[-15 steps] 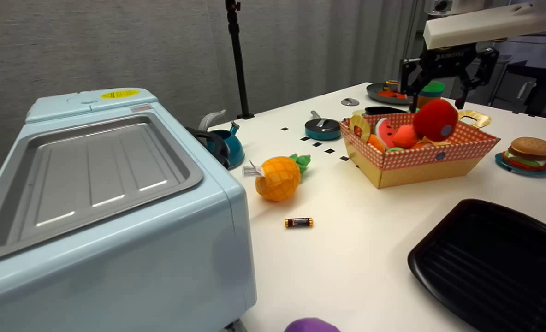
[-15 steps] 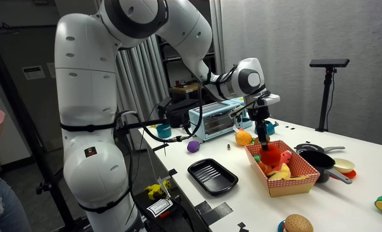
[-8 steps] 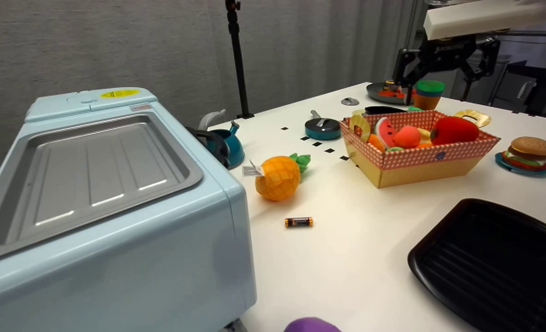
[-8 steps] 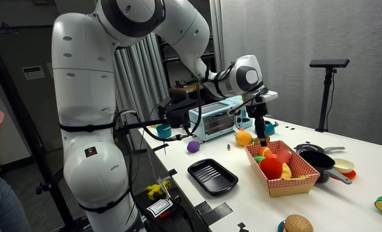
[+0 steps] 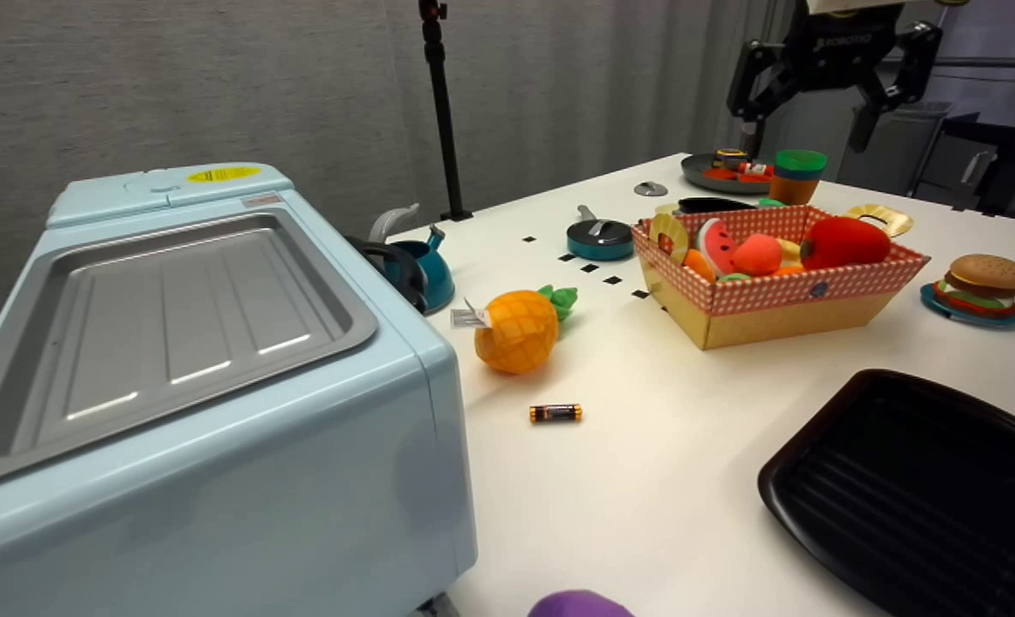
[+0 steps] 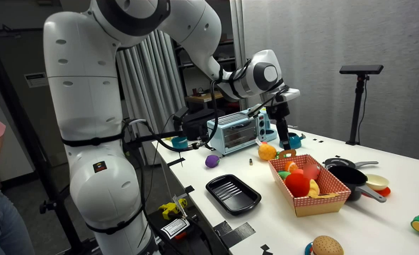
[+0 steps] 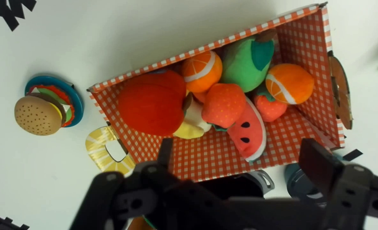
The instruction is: Put the orange and apple plush toys inside the basket
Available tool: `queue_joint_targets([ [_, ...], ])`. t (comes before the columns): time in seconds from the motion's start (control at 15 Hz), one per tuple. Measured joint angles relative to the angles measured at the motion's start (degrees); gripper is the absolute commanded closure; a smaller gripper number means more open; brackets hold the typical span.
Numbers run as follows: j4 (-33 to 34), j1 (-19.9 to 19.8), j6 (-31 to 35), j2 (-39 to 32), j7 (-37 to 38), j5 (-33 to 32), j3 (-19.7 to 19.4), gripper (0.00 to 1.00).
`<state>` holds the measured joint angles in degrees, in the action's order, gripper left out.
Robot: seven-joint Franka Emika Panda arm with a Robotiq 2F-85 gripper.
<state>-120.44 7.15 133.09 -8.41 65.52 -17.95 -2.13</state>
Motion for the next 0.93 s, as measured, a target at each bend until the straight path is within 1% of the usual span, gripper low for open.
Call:
queue_joint_targets([
  [0.27,-0.8,0.0,0.0,3.4,0.5,-0.6,1.3,0.0],
  [0.6,-2.8,0.0,0.0,7.0,3.2,-2.4,3.2,0.0],
  [0.93,-2.9,-0.2,0.0,6.9,3.3,-2.5,3.5,0.0],
])
